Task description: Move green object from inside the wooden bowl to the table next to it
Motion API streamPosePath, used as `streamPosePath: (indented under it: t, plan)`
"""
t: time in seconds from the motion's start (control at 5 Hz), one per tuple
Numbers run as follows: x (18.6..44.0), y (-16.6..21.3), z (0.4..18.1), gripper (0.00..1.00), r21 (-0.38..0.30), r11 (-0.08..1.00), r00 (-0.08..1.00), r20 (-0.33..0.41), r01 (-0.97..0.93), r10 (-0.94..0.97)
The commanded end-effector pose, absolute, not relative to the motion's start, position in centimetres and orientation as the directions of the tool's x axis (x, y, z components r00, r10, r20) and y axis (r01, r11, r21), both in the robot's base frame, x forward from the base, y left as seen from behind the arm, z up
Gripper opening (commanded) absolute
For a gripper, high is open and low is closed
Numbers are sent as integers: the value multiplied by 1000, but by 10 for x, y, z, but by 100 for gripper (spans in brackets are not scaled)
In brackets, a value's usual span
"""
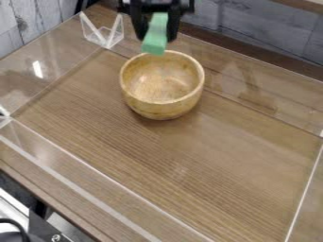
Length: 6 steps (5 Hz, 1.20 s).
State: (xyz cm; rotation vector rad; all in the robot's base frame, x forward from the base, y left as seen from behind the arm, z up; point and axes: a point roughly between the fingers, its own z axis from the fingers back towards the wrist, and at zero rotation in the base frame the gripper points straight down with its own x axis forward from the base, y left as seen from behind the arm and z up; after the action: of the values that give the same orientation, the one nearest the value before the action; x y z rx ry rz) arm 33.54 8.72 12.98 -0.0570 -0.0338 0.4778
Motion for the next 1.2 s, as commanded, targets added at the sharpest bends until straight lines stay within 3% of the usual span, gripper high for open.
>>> streamPosePath:
  t: [0.0,0.2,0.6,1.0]
  plan:
    - [344,104,156,0,-68,862,857,89,-503,507]
    - [328,75,169,0,-69,893,890,76,-445,449]
    - [284,-2,130,0,-23,990,988,71,-138,139]
    - [283,-40,98,0,1,999,997,67,-39,39]
